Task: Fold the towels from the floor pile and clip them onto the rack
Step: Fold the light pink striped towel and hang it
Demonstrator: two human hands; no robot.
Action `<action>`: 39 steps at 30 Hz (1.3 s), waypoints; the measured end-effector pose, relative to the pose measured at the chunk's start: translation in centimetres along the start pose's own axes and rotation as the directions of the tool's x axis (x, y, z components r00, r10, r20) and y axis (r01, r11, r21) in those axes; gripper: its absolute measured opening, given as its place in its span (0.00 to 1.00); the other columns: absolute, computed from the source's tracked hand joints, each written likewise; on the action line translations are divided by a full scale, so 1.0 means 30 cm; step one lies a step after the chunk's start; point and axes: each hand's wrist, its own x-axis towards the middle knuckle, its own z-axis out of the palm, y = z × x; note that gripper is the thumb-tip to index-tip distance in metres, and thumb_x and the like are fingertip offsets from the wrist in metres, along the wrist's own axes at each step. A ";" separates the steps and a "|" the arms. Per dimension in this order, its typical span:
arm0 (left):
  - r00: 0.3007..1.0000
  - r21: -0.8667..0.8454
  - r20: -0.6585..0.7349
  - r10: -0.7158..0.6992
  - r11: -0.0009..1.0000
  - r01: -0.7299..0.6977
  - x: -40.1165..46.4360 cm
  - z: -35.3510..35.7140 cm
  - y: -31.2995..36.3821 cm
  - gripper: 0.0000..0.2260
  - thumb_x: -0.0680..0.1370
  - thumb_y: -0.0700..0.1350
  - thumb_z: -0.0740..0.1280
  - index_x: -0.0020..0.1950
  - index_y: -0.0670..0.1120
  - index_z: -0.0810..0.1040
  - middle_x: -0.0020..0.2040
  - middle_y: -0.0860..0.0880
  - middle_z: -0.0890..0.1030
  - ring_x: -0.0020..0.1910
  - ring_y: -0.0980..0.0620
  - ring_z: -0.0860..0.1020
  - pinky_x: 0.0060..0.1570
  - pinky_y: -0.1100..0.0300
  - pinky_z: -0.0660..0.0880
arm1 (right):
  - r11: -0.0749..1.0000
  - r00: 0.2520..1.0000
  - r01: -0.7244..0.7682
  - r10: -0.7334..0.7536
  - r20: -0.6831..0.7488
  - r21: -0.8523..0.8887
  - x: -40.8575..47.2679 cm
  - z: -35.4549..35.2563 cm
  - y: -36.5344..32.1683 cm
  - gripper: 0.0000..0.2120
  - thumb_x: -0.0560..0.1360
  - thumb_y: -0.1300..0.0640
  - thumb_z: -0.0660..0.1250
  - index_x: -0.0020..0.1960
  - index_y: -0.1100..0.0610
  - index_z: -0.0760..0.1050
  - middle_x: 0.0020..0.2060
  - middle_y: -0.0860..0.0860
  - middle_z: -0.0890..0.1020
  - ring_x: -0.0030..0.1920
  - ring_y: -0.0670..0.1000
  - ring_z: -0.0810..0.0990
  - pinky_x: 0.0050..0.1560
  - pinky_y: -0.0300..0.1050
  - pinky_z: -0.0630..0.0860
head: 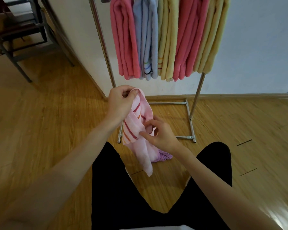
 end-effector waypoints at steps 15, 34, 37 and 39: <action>0.997 -0.122 0.007 -0.076 0.990 0.077 0.034 -0.083 0.035 0.05 0.77 0.36 0.66 0.46 0.40 0.81 0.38 0.43 0.82 0.33 0.51 0.83 0.31 0.62 0.80 | 0.999 0.960 -0.050 0.046 -0.275 -0.008 0.067 -0.281 -0.062 0.03 0.74 0.62 0.70 0.45 0.62 0.79 0.35 0.50 0.81 0.35 0.45 0.78 0.35 0.35 0.74; 0.959 0.508 0.257 0.121 0.827 -0.241 0.095 -0.147 0.046 0.07 0.71 0.47 0.69 0.35 0.47 0.77 0.32 0.52 0.77 0.34 0.55 0.76 0.33 0.58 0.72 | 0.988 0.924 0.040 -0.093 -0.372 -0.148 0.180 -0.405 -0.138 0.05 0.70 0.68 0.68 0.44 0.62 0.75 0.36 0.52 0.80 0.36 0.47 0.78 0.39 0.34 0.77; 0.917 0.459 0.391 0.073 0.849 -0.263 0.093 -0.135 0.032 0.03 0.73 0.43 0.68 0.39 0.49 0.77 0.38 0.54 0.76 0.41 0.55 0.77 0.38 0.61 0.73 | 0.995 0.920 0.021 -0.060 -0.386 -0.103 0.180 -0.393 -0.125 0.10 0.71 0.68 0.68 0.50 0.62 0.72 0.38 0.53 0.80 0.37 0.49 0.79 0.40 0.35 0.77; 0.872 0.358 0.487 0.044 0.901 -0.246 0.086 -0.123 0.033 0.06 0.74 0.39 0.65 0.45 0.50 0.76 0.41 0.52 0.78 0.43 0.53 0.77 0.39 0.62 0.72 | 0.996 0.919 0.009 -0.041 -0.393 -0.083 0.182 -0.388 -0.120 0.11 0.71 0.69 0.68 0.51 0.62 0.71 0.37 0.52 0.80 0.38 0.49 0.79 0.40 0.35 0.77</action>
